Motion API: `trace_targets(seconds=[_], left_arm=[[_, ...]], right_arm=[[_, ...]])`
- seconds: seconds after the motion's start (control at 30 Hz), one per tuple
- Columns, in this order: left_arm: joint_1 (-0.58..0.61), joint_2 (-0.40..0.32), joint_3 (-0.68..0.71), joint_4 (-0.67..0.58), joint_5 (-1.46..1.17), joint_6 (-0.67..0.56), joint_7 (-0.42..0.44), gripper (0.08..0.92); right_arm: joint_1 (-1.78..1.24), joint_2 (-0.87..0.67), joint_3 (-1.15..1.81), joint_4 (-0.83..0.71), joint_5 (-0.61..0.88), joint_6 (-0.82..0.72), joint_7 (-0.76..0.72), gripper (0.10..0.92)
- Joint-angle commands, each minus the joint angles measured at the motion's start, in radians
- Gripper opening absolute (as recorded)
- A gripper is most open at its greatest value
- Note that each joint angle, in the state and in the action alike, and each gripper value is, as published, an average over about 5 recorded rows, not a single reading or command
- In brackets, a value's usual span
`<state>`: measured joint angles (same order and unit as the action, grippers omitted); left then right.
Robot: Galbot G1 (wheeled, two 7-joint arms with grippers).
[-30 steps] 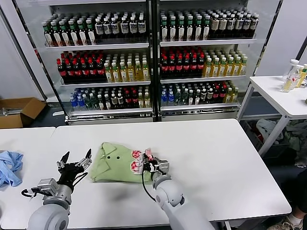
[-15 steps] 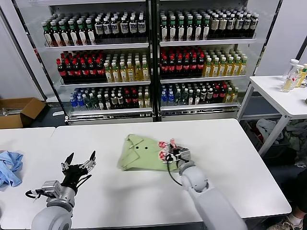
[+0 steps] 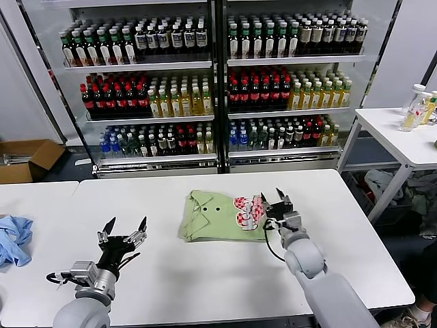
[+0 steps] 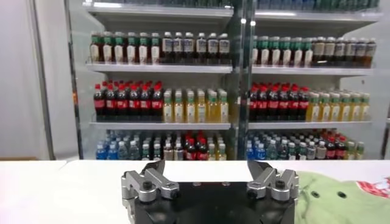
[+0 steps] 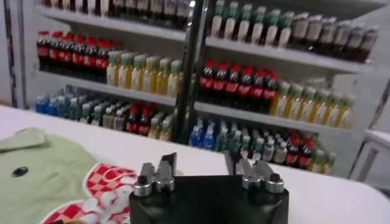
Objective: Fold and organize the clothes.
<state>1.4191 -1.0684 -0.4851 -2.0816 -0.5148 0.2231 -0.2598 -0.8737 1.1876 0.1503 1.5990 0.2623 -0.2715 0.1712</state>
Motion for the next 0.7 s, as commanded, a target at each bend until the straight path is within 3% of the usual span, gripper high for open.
trace_targets(seconds=[0.03, 0.33, 0.7], left_arm=[[0.012, -0.004, 0.016, -0.020, 0.054, -0.011, 0.011, 0.823], [0.029, 0.004, 0.013, -0.049, 0.053, -0.014, 0.027, 0.823], [0.041, 0.000, 0.014, -0.077, 0.050, -0.015, 0.037, 0.823]], right_arm=[[-0.273, -0.059, 0.120, 0.257, 0.001, 0.120, 0.020, 0.597], [-0.498, -0.069, 0.232, 0.448, 0.024, 0.151, 0.020, 0.812], [-0.523, -0.060, 0.250, 0.477, -0.014, 0.167, 0.034, 0.823]])
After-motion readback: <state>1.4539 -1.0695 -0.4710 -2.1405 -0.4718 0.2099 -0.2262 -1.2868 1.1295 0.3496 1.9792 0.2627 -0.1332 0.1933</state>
